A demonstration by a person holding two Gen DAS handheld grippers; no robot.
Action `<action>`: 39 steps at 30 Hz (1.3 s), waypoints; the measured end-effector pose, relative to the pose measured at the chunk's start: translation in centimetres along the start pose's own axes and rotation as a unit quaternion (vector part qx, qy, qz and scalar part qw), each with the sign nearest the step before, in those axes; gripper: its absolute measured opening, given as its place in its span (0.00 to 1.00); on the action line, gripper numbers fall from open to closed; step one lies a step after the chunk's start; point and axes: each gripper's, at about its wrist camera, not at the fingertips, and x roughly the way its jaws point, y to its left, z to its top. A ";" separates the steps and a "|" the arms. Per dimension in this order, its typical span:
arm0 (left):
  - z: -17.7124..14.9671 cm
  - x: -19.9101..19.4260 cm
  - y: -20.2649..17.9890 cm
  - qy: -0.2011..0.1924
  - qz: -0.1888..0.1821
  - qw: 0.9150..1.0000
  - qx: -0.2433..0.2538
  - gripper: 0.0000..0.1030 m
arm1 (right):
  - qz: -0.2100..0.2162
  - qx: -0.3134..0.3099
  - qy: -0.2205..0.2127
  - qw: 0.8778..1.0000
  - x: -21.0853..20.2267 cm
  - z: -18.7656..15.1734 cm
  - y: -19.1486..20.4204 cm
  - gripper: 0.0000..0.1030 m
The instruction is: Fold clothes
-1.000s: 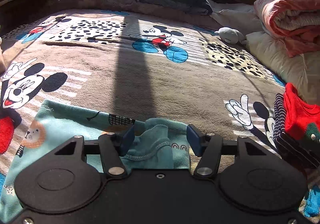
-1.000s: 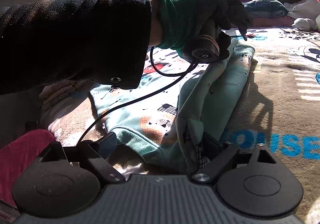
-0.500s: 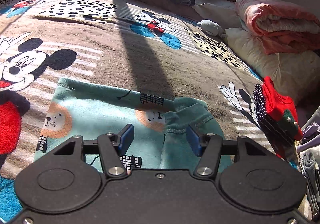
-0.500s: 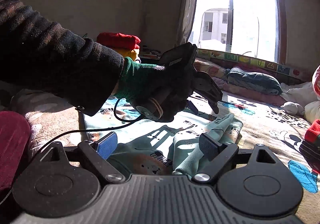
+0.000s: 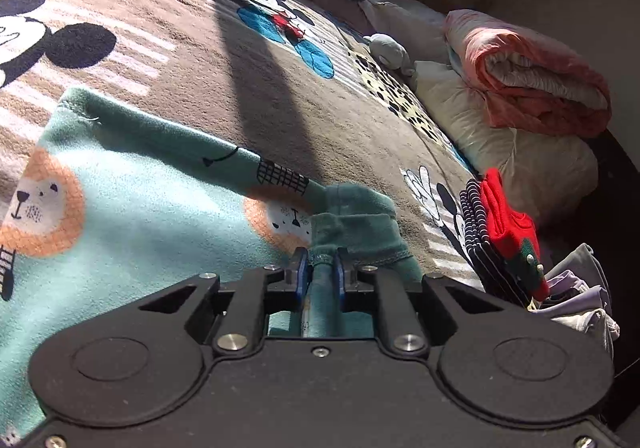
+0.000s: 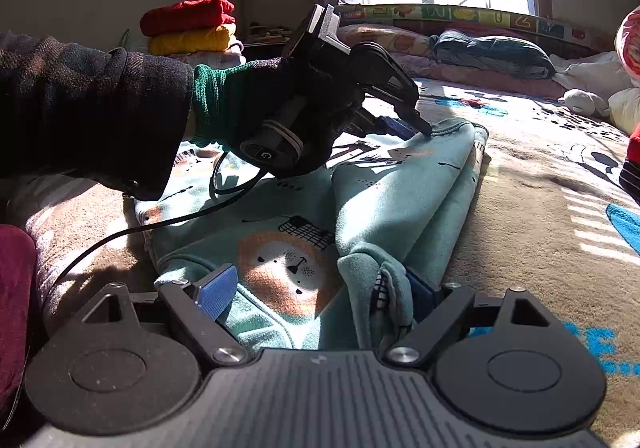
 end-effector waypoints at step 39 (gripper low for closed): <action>0.5 0.3 -0.6 -0.029 -0.005 0.998 0.052 0.05 | -0.019 -0.051 0.002 0.999 -0.4 -0.8 2.4 0.89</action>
